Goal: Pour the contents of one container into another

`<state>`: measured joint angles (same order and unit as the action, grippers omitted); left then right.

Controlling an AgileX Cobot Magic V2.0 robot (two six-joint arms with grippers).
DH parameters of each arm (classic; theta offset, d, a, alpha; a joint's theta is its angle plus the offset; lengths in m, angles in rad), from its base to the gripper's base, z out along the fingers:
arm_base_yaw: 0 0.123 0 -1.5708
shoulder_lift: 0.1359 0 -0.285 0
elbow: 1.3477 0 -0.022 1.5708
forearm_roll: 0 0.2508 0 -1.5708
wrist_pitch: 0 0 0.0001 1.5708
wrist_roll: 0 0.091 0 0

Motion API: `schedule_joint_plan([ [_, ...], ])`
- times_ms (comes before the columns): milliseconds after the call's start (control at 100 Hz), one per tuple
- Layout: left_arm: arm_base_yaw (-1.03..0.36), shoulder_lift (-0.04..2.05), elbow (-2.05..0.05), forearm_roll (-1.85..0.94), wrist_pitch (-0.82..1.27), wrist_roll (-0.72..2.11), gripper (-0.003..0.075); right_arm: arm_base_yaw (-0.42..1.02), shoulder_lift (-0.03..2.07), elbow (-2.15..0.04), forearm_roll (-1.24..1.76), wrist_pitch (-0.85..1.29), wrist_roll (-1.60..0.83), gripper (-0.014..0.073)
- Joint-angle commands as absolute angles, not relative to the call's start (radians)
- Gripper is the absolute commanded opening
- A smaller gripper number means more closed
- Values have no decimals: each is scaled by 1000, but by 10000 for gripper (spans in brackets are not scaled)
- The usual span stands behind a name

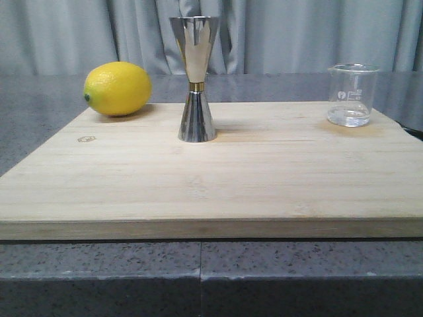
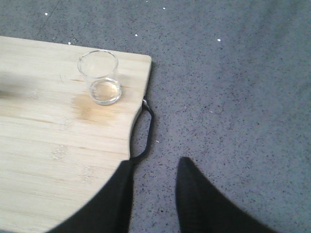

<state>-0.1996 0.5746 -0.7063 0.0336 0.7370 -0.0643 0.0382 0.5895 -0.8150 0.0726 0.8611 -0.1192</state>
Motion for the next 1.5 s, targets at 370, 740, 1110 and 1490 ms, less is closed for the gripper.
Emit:
schedule_joint_plan([
  [370,-198,577,-732,37,657,-76,-19,32,591,-841,67,783,-118,-72],
  [740,-85,349,-423,43,357,-76,-19,32,591,-841,67,783,-118,-71],
  [1110,-57,76,-33,43,10,-76,-19,32,591,-841,67,783,-118,-72],
  [1490,-38,-28,32,43,-83,-76,-19,32,591,-841,67,780,-118,-71],
])
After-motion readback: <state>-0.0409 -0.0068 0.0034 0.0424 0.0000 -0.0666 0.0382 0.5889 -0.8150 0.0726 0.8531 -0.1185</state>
